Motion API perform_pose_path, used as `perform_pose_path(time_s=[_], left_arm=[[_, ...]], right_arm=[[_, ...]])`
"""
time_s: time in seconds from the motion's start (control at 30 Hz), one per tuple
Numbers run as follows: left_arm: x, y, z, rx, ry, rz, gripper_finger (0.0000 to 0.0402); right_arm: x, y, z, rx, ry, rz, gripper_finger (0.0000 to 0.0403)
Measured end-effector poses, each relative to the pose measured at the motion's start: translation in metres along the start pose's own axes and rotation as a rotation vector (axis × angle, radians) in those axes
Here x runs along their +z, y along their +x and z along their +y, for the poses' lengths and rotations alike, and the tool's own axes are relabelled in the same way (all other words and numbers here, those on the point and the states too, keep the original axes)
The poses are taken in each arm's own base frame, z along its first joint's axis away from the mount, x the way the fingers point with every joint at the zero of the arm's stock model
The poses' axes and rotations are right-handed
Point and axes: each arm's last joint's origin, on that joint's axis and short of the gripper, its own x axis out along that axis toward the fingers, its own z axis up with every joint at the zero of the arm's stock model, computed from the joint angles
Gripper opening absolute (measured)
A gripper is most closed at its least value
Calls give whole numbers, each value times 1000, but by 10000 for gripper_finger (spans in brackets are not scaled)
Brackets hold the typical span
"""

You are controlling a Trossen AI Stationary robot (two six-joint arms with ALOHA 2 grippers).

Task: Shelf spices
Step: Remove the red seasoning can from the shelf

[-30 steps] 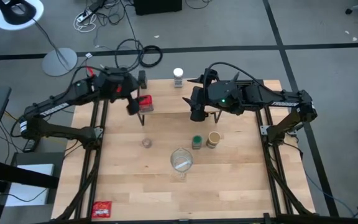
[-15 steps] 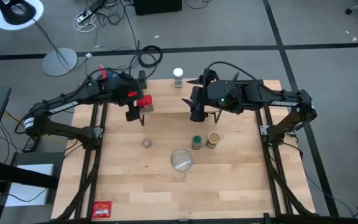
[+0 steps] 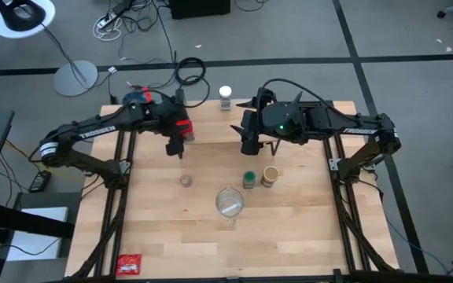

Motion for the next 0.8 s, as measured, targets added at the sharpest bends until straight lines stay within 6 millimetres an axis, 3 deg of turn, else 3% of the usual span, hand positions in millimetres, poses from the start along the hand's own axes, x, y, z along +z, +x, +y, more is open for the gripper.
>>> perform_pose_path(time_s=[0.13,0.37,0.6,0.8], left_arm=[[3,0,1,2,-5,-31,197],[12,-13,-3,-69,-32,-113,197],[30,-29,-33,-266,9,-254,197],[28,-12,-64,-324,35,-202,197]], right_arm=[[0,0,0,0,1,0,288],[0,0,0,1,1,-1,288],[0,0,0,0,3,-3,286],[1,0,0,-1,6,-8,284]])
